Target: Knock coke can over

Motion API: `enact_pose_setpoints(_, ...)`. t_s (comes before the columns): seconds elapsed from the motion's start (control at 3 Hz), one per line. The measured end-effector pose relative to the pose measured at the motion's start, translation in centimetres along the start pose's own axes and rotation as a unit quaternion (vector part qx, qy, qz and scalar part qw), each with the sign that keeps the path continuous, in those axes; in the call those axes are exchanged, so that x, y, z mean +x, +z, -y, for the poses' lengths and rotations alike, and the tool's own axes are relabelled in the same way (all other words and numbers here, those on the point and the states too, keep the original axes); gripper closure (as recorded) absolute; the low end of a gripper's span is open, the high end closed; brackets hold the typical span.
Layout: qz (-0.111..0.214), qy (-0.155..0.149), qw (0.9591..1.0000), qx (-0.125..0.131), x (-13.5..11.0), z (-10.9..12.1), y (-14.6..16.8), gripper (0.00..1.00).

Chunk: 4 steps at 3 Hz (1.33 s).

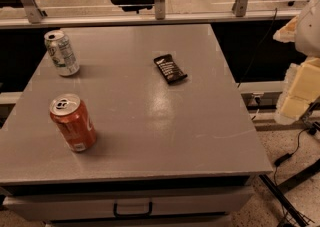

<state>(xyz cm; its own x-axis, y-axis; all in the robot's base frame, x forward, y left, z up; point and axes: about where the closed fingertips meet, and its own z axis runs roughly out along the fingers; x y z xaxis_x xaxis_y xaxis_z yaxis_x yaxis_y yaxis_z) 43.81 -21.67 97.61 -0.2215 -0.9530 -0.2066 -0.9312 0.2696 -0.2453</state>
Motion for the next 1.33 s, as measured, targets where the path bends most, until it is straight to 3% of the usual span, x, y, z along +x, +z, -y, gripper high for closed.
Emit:
enact_pose_setpoints(0.33, 0.001, 0.000, 1.0000, 0.001, -0.1, 0.0, 0.0, 0.00)
enact_pose_setpoints(0.67, 0.023, -0.011, 0.9997, -0.006, -2.0, -0.1, -0.2, 0.00)
enact_pose_setpoints(1.0, 0.098, -0.039, 0.9940, -0.029, -8.6, -1.1, 0.5, 0.00)
enact_pose_setpoints(1.33, 0.130, -0.050, 0.9895, -0.040, -11.4, -1.7, 0.8, 0.00)
